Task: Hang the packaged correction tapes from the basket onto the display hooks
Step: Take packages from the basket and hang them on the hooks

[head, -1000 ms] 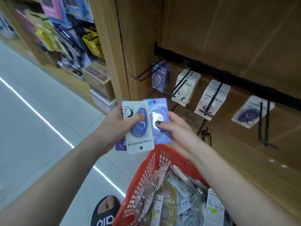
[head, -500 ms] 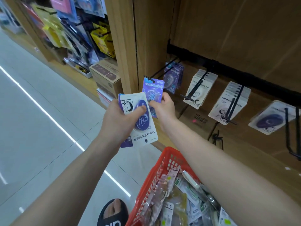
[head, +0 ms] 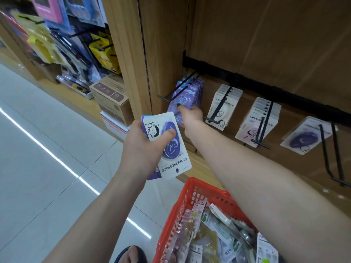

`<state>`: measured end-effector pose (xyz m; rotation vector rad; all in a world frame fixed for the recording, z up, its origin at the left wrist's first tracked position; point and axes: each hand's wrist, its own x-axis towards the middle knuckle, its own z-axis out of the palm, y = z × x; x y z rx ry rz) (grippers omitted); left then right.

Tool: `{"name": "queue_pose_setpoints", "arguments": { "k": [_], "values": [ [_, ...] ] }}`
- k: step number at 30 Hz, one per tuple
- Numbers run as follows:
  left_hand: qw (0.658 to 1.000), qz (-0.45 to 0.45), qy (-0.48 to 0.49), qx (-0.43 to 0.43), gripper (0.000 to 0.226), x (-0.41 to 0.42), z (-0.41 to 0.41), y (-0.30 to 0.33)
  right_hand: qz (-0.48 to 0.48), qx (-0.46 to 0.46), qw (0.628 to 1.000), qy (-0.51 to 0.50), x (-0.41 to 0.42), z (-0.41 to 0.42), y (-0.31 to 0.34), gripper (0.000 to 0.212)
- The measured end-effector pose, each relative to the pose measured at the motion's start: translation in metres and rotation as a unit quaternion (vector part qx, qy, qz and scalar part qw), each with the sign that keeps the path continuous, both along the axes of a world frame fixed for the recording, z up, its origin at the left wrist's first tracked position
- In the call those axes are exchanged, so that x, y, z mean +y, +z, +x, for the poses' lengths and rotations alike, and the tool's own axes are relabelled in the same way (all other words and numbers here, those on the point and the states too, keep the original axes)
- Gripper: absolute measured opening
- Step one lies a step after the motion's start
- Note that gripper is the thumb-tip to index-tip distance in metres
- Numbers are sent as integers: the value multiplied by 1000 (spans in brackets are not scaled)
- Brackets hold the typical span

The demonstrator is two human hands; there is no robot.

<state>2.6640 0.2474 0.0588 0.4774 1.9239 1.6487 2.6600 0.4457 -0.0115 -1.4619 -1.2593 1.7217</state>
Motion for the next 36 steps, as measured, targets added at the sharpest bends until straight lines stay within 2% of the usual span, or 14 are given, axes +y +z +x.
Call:
{"name": "queue_pose_setpoints", "arguments": {
  "k": [3, 8, 11, 14, 16, 18, 21, 24, 27, 29, 33, 36],
  "values": [
    [1000, -2, -6, 5, 34, 2, 2, 2, 14, -19, 1000, -17, 12, -3, -1, 38],
    [1000, 7, -22, -6, 33, 5, 4, 1, -41, -85, 994, 57, 5, 6, -5, 75],
    [999, -2, -39, 15, 34, 9, 6, 2, -54, -82, 992, 78, -15, 29, 2, 67],
    [998, -8, -62, 33, 33, 15, 12, 4, -137, 41, 981, 130, -44, 71, 14, 47],
    [996, -7, -81, 40, 32, 19, 18, 5, -192, 161, 953, 168, -64, 106, 22, 52],
    [994, -9, -96, 46, 31, 21, 25, 6, -208, 223, 937, 168, -76, 141, 30, 54],
    [992, -9, -122, 41, 34, 24, 39, 4, -132, 214, 952, 176, -88, 183, 48, 51],
    [989, -18, -141, 38, 40, 27, 55, 2, -32, 153, 967, 201, -94, 211, 57, 31],
    [987, -13, -159, 14, 51, 28, 70, 1, -7, 110, 974, 198, -99, 231, 58, 41],
    [985, -7, -171, 5, 57, 29, 78, 0, -10, 92, 976, 198, -103, 243, 60, 38],
    [979, 19, -203, -25, 33, 34, 91, -5, -11, 88, 977, 193, -98, 267, 62, 29],
    [980, 22, -192, -44, 29, 38, 94, -8, 16, 64, 979, 190, -92, 283, 65, 30]
  ]
}}
